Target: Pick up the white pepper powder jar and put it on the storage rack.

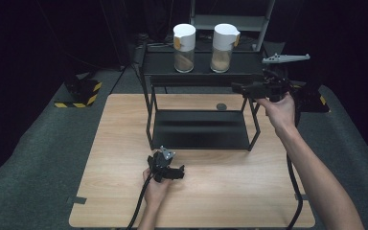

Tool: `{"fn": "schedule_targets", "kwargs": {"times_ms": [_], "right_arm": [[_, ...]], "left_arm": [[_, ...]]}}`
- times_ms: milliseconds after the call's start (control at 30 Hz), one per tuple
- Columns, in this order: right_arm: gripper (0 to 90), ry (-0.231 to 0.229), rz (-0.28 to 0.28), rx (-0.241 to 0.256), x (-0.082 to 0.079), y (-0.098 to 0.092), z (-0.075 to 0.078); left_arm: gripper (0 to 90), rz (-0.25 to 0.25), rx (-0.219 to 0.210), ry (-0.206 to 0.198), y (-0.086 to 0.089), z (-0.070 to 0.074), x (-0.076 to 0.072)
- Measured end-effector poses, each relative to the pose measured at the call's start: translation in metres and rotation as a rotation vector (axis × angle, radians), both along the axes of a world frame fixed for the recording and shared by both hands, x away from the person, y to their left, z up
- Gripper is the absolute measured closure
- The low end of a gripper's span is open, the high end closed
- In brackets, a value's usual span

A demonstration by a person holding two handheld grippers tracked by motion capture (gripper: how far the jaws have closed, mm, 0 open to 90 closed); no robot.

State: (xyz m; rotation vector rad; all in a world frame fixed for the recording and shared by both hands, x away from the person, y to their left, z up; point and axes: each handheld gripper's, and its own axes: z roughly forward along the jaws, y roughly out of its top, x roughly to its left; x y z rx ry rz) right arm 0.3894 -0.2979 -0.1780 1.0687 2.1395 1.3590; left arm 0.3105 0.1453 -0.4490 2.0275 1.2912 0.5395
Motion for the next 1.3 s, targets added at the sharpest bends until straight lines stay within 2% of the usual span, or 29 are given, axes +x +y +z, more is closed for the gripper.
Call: {"fn": "schedule_targets", "kwargs": {"times_ms": [433, 567, 1067, 1300], "right_arm": [[8.9, 0.032, 0.002, 0.009, -0.001, -0.009, -0.022], [9.1, 0.031, 0.001, -0.001, -0.004, -0.010, -0.029], [9.5, 0.073, -0.001, 0.007, -0.006, -0.024, -0.065], [9.4, 0.086, 0.010, -0.016, -0.009, -0.030, -0.081]], "left_arm": [[3.0, -0.003, 0.002, 0.002, 0.000, 0.000, 0.000], [3.0, -0.002, 0.001, 0.001, 0.000, 0.000, 0.000], [3.0, -0.001, 0.002, 0.001, 0.000, 0.000, 0.000], [3.0, -0.001, 0.002, 0.000, 0.000, 0.000, 0.000]]}}
